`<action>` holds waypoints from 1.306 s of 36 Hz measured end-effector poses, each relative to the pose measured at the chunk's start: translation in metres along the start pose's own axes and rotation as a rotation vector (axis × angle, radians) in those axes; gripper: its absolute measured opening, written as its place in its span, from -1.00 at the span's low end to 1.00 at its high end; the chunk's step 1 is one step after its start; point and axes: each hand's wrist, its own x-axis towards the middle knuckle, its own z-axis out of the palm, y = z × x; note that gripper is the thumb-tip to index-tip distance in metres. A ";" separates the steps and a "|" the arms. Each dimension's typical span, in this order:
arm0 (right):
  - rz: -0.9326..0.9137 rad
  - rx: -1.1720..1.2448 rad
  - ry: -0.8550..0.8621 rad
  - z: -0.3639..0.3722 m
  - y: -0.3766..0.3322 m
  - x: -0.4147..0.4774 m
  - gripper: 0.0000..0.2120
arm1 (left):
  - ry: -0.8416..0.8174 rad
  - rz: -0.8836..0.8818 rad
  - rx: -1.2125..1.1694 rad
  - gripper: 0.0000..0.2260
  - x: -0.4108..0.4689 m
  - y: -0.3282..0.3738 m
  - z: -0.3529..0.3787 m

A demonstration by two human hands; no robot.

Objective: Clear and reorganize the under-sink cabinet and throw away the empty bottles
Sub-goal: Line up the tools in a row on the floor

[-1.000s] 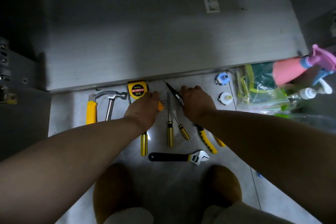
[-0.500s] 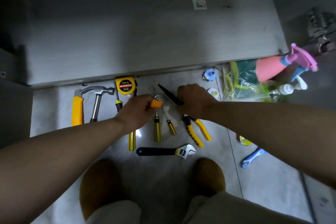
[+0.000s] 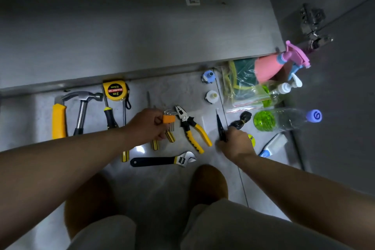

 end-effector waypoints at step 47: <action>-0.254 -0.164 0.069 -0.029 -0.141 0.060 -0.58 | 0.535 0.043 0.981 -0.31 0.000 -0.034 -0.090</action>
